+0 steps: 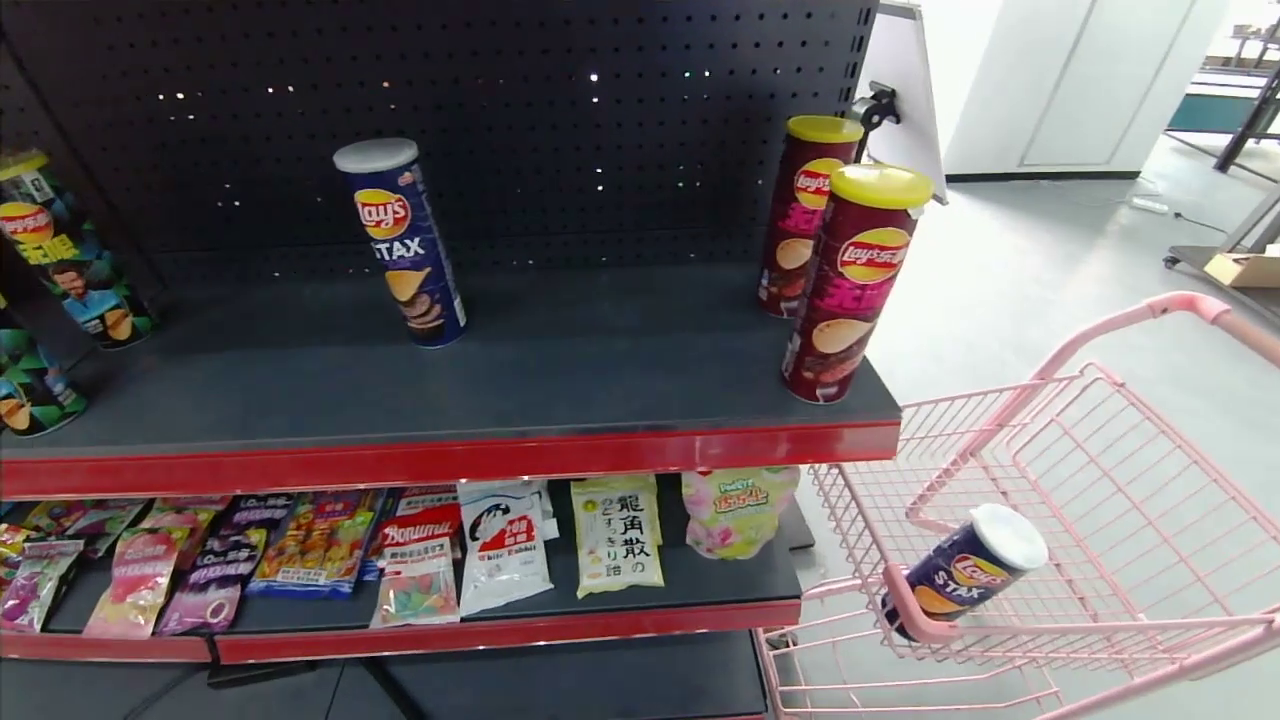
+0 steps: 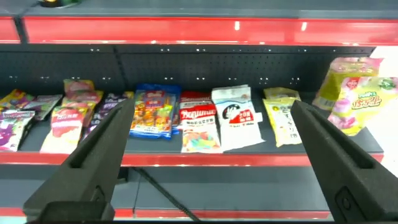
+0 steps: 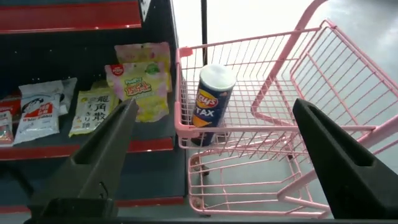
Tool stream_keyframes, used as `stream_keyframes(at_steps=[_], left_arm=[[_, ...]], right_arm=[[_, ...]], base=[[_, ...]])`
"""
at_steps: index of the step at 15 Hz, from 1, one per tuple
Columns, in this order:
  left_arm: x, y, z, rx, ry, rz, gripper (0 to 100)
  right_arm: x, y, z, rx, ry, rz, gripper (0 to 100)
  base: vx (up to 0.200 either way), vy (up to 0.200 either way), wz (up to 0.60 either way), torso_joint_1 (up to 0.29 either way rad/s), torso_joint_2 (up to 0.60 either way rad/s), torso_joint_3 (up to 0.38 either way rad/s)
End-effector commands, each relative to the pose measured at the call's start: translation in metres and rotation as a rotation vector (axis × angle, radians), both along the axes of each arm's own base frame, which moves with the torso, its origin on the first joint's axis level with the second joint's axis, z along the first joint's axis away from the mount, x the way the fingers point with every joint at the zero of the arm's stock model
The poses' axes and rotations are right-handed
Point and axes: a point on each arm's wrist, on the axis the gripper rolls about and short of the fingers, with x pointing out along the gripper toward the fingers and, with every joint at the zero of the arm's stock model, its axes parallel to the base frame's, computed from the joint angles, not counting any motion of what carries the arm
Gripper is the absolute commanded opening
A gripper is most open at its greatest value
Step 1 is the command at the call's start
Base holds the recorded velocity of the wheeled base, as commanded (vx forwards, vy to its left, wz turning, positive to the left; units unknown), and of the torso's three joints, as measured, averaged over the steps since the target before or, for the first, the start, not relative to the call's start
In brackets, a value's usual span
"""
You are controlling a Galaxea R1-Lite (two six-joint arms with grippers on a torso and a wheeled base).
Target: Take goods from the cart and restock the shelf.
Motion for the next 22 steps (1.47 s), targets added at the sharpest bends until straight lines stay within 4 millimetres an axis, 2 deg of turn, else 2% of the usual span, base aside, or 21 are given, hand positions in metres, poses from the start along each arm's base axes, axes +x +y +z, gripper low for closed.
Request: stream_keyframes(at_steps=[1, 8, 19, 22], left_arm=[[0.0001, 0.0000, 0.0000, 0.000, 0.001, 0.001, 100], [0.0001, 0.0000, 0.0000, 0.000, 0.001, 0.001, 100], [0.0001, 0.0000, 0.0000, 0.000, 0.001, 0.001, 100], [0.0001, 0.0000, 0.0000, 0.000, 0.001, 0.001, 100]], right_arm=[[0.0000, 0.0000, 0.0000, 0.000, 0.000, 0.000, 100], [0.0000, 0.0000, 0.0000, 0.002, 0.000, 0.000, 100], [0.0000, 0.0000, 0.0000, 0.000, 0.000, 0.000, 100], [0.0000, 0.0000, 0.0000, 0.002, 0.000, 0.000, 100]], base=[[0.000, 0.000, -0.60, 0.002, -0.01, -0.002], [0.000, 0.000, -0.60, 0.005, 0.00, 0.004], [0.000, 0.000, 0.00, 0.000, 0.00, 0.000], [0.000, 0.000, 0.00, -0.115, 0.30, 0.185]])
